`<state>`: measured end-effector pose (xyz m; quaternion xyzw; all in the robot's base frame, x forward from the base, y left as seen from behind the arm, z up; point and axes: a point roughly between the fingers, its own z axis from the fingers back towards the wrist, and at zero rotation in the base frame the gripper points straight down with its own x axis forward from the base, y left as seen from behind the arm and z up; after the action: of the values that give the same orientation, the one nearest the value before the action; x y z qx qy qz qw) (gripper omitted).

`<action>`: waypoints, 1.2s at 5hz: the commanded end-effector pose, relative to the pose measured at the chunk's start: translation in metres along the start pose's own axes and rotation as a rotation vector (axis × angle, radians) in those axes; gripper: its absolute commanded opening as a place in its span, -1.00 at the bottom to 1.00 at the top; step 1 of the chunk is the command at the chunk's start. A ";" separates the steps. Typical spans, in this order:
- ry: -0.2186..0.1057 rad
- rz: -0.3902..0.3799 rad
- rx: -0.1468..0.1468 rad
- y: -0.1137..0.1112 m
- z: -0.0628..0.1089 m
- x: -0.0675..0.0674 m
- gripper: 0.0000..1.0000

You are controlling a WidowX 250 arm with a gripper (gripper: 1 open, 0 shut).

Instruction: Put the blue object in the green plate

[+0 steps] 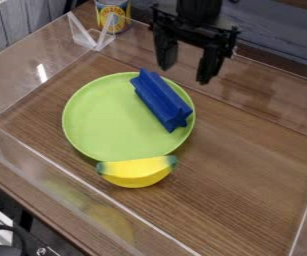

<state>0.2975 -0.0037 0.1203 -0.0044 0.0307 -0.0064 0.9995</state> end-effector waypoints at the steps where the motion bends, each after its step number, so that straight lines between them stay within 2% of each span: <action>1: -0.052 0.006 -0.005 -0.010 0.002 0.012 1.00; 3: -0.082 -0.120 -0.015 -0.017 0.016 0.005 1.00; 5: -0.104 -0.188 -0.031 -0.021 0.010 0.019 1.00; 6: -0.119 -0.131 -0.035 -0.020 0.013 0.008 1.00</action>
<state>0.3039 -0.0218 0.1165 -0.0247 0.0000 -0.0689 0.9973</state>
